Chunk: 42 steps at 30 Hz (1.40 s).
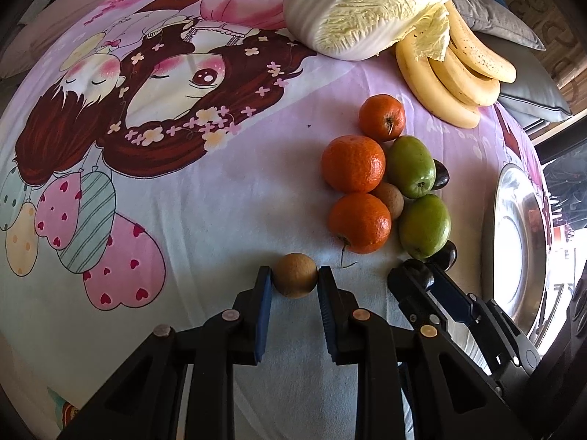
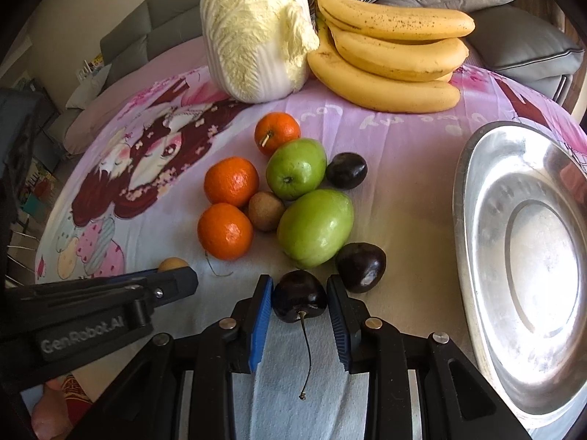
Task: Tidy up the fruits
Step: 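Carry the brown fruit in the left tool and cherry in the right tool over the steel bowl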
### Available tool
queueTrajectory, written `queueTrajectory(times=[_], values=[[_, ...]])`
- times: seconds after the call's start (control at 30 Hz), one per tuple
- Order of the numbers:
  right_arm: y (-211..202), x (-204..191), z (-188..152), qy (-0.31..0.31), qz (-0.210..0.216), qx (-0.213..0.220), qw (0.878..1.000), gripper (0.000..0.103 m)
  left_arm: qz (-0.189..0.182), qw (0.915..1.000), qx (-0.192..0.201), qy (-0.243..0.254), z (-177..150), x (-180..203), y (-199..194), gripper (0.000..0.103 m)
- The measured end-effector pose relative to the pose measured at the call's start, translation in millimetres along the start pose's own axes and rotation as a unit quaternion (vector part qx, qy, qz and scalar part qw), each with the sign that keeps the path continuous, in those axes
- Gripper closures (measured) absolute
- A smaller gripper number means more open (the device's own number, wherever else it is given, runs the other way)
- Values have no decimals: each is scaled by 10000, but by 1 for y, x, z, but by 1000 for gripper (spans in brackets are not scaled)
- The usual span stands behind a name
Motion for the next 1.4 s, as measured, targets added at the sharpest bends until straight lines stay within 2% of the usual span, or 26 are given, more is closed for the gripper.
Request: queueTrajectory(times=[0.6, 0.93, 1.23, 1.4], values=[[-6, 1, -1, -24, 4, 42, 10000, 71, 81, 10000, 57, -8, -1, -1, -8, 77], [-30, 4, 3, 92, 105, 315, 9994, 71, 123, 9996, 247, -79, -6, -7, -26, 77], [-53, 14, 12, 292, 185, 588, 9977, 71, 277, 9988, 406, -64, 3, -4, -46, 77], [-65, 26, 19, 492, 213, 764, 9956, 71, 306, 9978, 579, 137, 14, 19, -55, 77]])
Point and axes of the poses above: each gripper's, at about its wrist camera, not at the fingertips, and y roughly the way its jaws point, x to its right, z to its top, the point moved 7 cm from there along y, roughly the way its jaws point, and after that the axes turned 4 degrees about -x, right-handed, at the moved point
